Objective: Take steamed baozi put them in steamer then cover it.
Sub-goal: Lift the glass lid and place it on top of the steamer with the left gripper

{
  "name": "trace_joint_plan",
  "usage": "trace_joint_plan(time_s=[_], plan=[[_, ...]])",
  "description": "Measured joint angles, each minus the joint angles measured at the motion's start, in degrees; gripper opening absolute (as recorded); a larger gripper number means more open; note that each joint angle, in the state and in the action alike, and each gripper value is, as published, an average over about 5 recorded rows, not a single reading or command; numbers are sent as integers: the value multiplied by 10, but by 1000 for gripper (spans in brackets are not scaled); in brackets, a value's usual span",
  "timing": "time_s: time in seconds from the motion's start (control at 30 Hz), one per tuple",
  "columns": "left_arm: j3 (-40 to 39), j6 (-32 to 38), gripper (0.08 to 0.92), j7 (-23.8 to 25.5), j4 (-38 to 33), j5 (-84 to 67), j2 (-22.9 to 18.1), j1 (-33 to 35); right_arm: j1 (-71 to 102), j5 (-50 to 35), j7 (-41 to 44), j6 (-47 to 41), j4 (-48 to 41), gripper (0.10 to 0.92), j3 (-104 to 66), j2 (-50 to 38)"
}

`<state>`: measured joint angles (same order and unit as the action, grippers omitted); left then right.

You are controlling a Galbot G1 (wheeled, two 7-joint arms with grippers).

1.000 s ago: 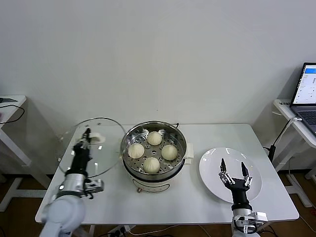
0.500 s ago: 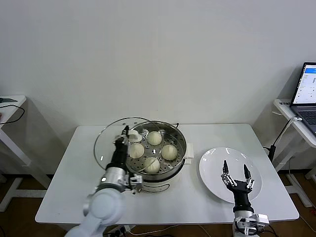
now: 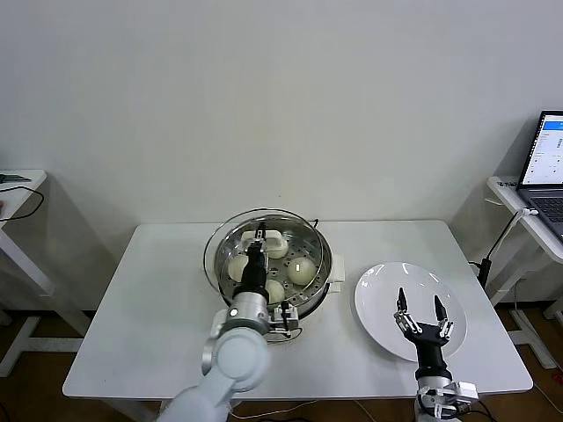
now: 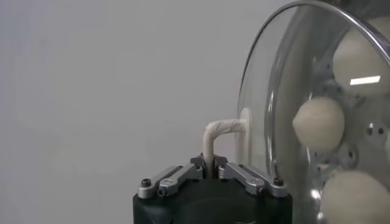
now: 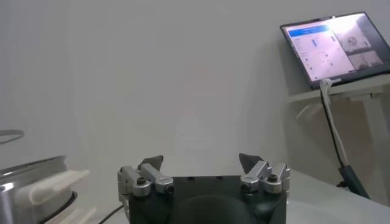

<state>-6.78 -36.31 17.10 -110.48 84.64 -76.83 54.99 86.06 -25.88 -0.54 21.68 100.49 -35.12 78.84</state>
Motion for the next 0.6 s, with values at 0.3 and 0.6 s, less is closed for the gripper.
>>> trace_joint_plan(time_s=[0.3, 0.6], plan=[[-11, -6, 187, -5, 32, 20, -31, -9, -2, 3, 1, 0, -4, 823, 2, 1], [-17, -7, 187, -12, 54, 30, -50, -13, -2, 4, 2, 1, -9, 823, 3, 1]])
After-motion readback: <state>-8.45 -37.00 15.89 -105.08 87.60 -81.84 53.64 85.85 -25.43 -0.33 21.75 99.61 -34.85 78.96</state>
